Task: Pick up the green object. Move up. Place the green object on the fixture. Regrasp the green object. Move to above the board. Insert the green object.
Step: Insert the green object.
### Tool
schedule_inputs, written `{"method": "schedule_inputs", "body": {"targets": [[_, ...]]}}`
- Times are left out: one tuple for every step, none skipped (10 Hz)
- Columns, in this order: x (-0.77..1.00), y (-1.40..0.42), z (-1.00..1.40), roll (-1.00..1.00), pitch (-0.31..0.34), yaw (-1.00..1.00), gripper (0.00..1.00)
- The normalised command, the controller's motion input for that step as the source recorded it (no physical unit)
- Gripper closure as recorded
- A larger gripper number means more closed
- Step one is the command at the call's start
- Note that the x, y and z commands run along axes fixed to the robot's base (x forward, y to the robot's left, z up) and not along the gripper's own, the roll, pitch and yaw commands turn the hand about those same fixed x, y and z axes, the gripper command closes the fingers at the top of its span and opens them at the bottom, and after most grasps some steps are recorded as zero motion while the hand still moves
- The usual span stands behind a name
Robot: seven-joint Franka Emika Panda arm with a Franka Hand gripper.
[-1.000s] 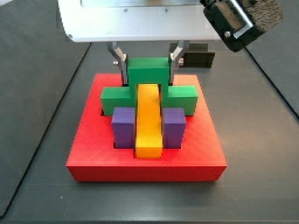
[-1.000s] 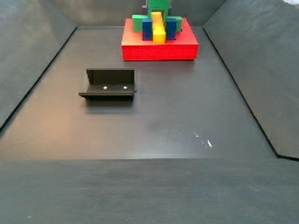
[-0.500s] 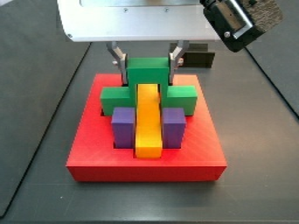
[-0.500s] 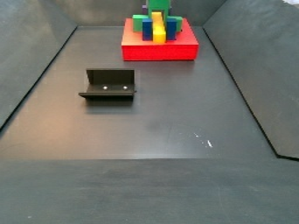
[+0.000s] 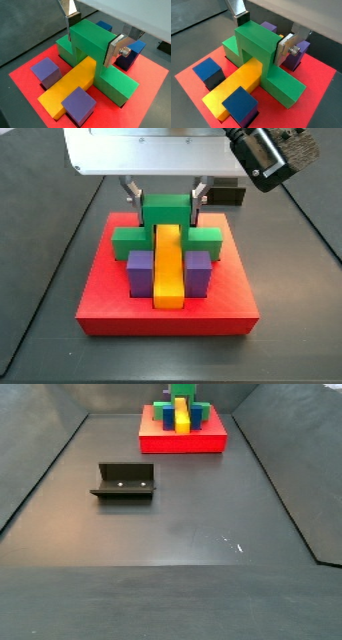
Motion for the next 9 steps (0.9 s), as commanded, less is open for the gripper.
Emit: {"method": "schedule_inputs", "body": {"targets": [[0.25,0.0,-0.07,-0.1,0.0,-0.03,1.0],[0.25,0.0,-0.18,-0.1,0.0,-0.03,1.0],[0.17,0.0,-0.29,-0.08,-0.007,-0.02,1.0],[0.13,0.0,-0.37,-0.06,0.0,-0.02,1.0],[0.07,0.0,-0.43,-0.05,0.0,0.0,1.0],[0.05,0.0,-0.44,-0.06,0.0,0.0,1.0],[0.02,0.0,-0.45,-0.06,0.0,0.0,1.0],[0.01,0.0,-0.55,-0.05,0.0,-0.01,1.0],[0.0,0.0,-0.52,-0.04,0.0,0.0,1.0]]}}
